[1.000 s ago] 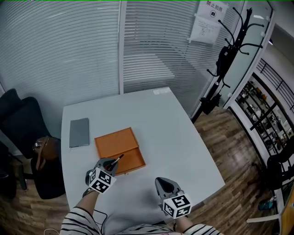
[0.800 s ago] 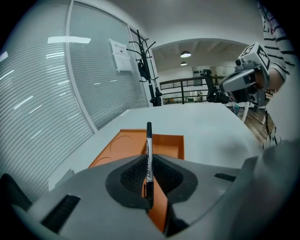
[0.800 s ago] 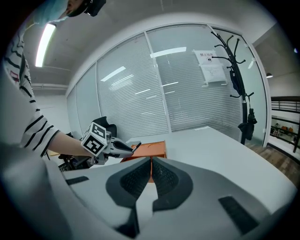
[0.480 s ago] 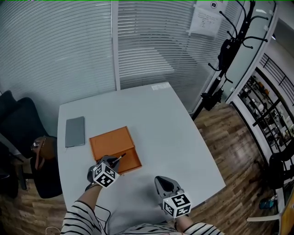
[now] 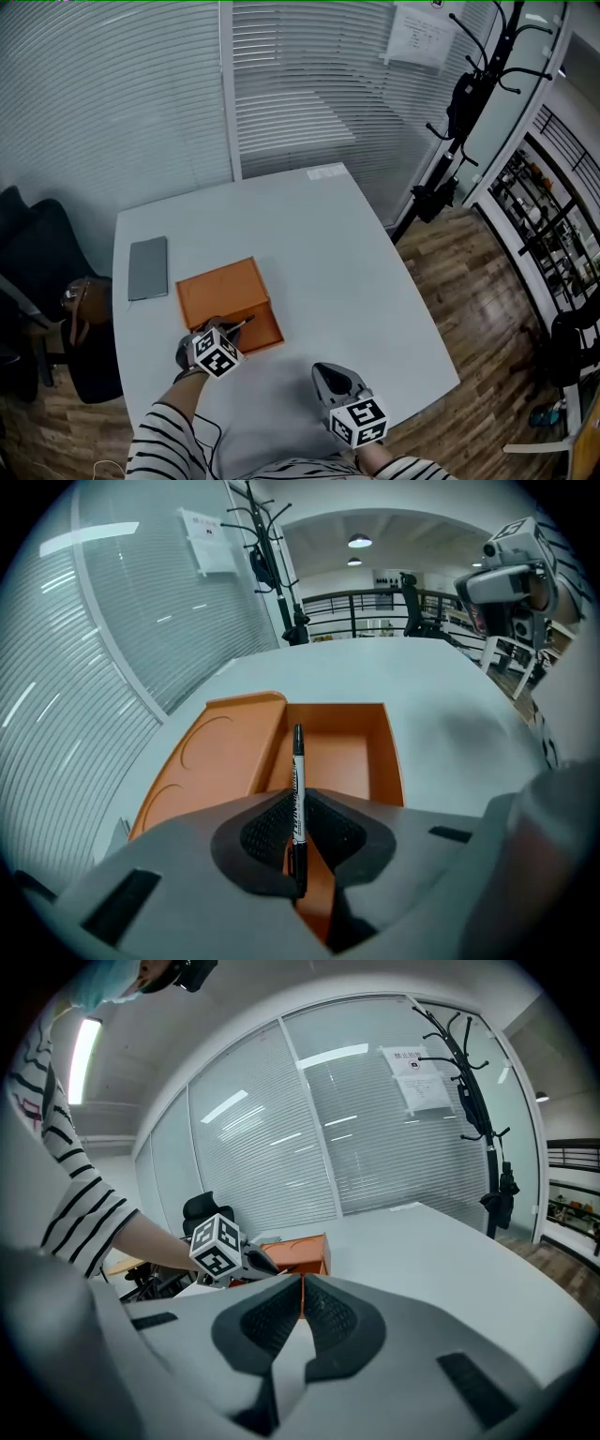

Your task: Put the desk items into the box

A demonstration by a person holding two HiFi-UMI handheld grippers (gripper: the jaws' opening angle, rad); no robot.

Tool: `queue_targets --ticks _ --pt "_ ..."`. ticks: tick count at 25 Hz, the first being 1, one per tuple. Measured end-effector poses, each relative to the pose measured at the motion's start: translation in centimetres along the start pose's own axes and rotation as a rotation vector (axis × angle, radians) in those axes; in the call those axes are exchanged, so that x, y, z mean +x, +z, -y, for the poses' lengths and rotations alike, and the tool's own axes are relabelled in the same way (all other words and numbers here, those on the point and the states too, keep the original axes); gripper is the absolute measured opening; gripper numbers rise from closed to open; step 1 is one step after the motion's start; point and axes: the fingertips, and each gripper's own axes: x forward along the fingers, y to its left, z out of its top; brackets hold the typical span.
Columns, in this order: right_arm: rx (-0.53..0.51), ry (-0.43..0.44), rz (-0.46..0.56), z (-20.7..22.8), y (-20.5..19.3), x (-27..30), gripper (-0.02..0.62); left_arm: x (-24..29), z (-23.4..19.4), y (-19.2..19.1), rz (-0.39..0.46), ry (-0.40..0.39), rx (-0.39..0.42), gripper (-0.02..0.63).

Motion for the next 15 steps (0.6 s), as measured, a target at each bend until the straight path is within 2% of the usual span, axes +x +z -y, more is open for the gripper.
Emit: queue_targets --ticks 5,15 --pt "0.008 0.007 -0.002 0.2 -0.2 0.0 0.026 1.1 0.0 -0.3 -0.056 -0.018 0.037 0.054" --pt "0.04 0.0 0.02 1.1 -0.1 -0.5 0.026 2.3 0.1 -1.1 -0.135 -0.037 0.061 0.054"
